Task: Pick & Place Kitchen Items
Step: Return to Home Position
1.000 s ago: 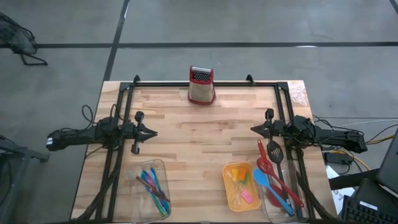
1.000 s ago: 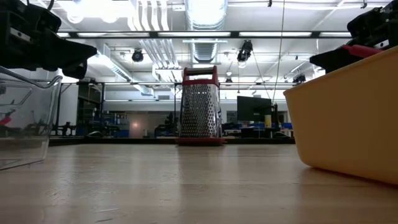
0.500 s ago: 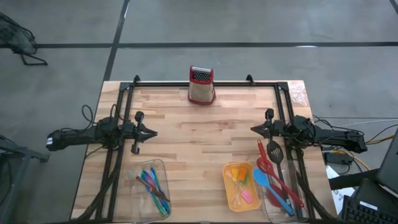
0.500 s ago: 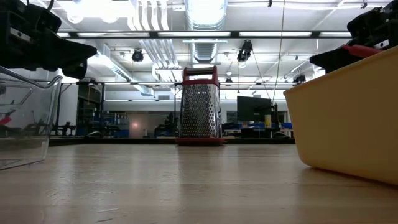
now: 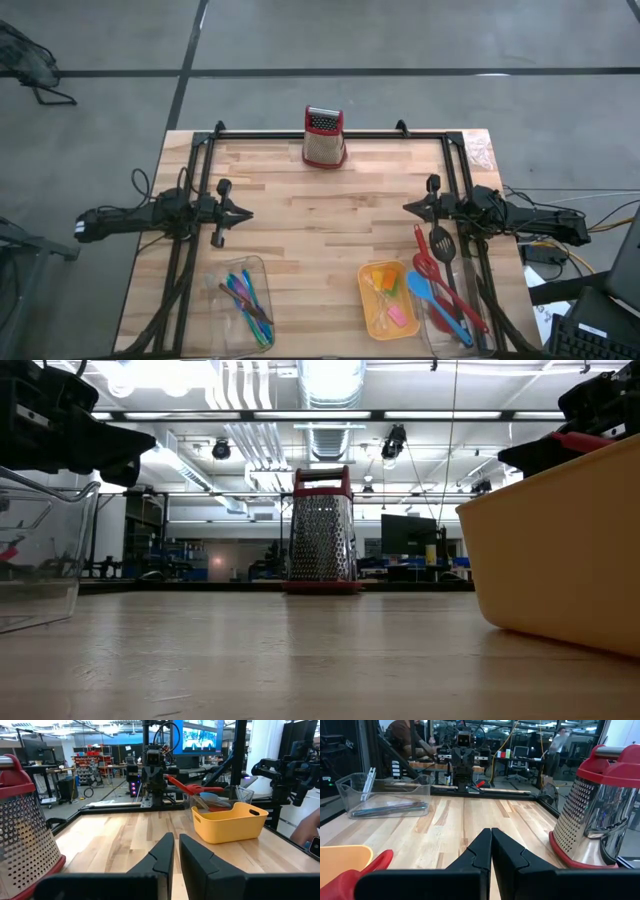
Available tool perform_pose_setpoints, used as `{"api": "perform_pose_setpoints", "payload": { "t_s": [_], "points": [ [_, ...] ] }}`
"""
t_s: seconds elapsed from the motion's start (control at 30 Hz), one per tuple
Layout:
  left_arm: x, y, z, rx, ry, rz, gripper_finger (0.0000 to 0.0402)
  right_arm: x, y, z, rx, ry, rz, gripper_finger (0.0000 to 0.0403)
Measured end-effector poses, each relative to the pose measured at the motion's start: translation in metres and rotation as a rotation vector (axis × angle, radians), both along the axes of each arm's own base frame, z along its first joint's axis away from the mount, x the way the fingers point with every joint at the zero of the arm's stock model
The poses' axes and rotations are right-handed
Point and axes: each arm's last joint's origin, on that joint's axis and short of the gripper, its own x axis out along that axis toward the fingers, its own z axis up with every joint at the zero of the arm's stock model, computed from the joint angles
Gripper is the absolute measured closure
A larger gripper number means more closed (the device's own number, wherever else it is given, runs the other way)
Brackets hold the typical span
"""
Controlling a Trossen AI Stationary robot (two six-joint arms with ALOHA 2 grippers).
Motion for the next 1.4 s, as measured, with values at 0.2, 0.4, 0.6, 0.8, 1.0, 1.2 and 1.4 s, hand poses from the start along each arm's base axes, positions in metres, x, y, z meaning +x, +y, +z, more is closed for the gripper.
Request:
{"api": "perform_pose_setpoints", "payload": {
  "t_s": [0.2, 0.4, 0.6, 0.8, 1.0, 1.2, 1.4],
  "points": [
    [0.0, 0.0, 0.0, 0.0, 0.0, 0.0, 0.0365, 0.0, 0.0, 0.0, 0.0, 0.0, 0.0, 0.0394],
    [0.0, 0.0, 0.0, 0.0, 0.0, 0.0, 0.0367, 0.0, 0.0, 0.0, 0.0, 0.0, 0.0, 0.0394],
    [0.0, 0.0, 0.0, 0.0, 0.0, 0.0, 0.0367, 0.0, 0.0, 0.0, 0.0, 0.0, 0.0, 0.0394],
    [0.0, 0.0, 0.0, 0.0, 0.0, 0.0, 0.0365, 0.0, 0.0, 0.0, 0.0, 0.0, 0.0, 0.0394],
    [0.0, 0.0, 0.0, 0.0, 0.0, 0.0, 0.0369, 0.0, 0.0, 0.0, 0.0, 0.0, 0.0, 0.0394],
    [0.0, 0.0, 0.0, 0.0, 0.0, 0.0, 0.0364, 0.0, 0.0, 0.0, 0.0, 0.0, 0.0, 0.0394],
    [0.0, 0.0, 0.0, 0.0, 0.0, 0.0, 0.0369, 0.0, 0.0, 0.0, 0.0, 0.0, -0.001, 0.0394]
  ]
}}
